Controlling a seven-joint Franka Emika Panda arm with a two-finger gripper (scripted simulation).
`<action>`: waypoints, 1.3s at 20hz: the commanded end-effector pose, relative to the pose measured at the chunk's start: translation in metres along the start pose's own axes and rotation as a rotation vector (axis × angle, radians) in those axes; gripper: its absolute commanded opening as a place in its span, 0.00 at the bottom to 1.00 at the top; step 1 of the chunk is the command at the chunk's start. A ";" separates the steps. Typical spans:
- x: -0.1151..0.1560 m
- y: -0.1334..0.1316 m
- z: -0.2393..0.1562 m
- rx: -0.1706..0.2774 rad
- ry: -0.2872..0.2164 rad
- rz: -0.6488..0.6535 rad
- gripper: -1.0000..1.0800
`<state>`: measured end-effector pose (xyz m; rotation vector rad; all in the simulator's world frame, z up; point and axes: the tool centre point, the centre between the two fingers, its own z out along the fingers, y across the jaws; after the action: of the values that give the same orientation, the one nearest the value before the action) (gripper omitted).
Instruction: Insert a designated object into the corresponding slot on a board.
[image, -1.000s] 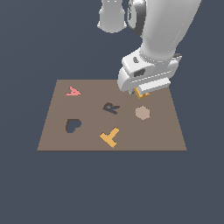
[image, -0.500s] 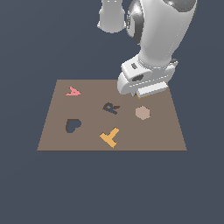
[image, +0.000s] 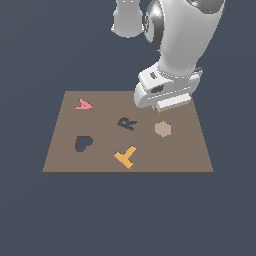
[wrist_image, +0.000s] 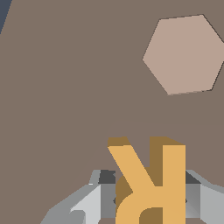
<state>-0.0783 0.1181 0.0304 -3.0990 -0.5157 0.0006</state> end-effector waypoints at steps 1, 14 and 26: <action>0.000 0.000 0.000 0.000 0.000 0.000 0.00; -0.004 0.017 -0.001 0.000 0.000 -0.098 0.00; -0.005 0.063 -0.004 -0.001 0.000 -0.361 0.00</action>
<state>-0.0653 0.0636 0.0341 -2.9780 -1.0022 0.0004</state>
